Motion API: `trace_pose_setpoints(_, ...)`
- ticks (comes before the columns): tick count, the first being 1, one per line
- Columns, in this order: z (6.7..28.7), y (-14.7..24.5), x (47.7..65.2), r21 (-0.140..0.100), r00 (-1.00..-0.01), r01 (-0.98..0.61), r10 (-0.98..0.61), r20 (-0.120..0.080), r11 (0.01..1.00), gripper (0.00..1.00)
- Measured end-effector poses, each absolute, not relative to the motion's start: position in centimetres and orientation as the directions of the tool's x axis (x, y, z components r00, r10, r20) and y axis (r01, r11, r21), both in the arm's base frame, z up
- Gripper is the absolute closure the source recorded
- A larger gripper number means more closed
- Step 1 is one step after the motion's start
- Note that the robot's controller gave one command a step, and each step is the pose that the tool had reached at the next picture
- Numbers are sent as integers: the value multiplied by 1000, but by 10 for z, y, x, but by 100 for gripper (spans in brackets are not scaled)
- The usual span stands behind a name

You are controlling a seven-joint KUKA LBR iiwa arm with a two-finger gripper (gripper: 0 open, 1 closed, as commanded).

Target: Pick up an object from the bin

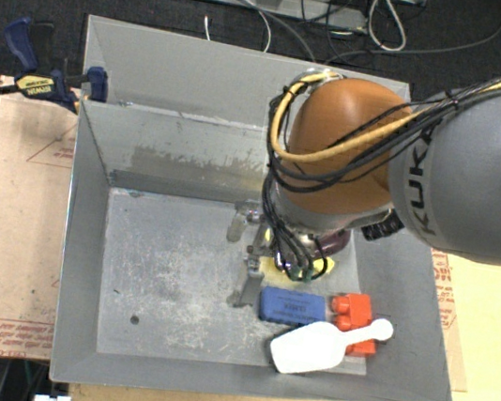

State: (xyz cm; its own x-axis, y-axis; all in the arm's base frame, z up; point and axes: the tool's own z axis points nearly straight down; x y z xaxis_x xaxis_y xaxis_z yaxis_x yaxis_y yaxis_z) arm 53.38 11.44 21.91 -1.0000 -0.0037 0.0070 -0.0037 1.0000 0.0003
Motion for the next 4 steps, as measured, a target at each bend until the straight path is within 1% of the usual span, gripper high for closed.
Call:
trace_pose_setpoints(1,224,113,535,1,-1000,-1,-1,-1,1000,0)
trace_pose_setpoints(2,148,22,561,1,-999,-41,-41,-4,999,0)
trace_pose_setpoints(3,161,-24,554,4,-993,-115,-115,-16,993,0)
trace_pose_setpoints(4,147,-33,585,2,-964,-265,-265,-11,964,0)
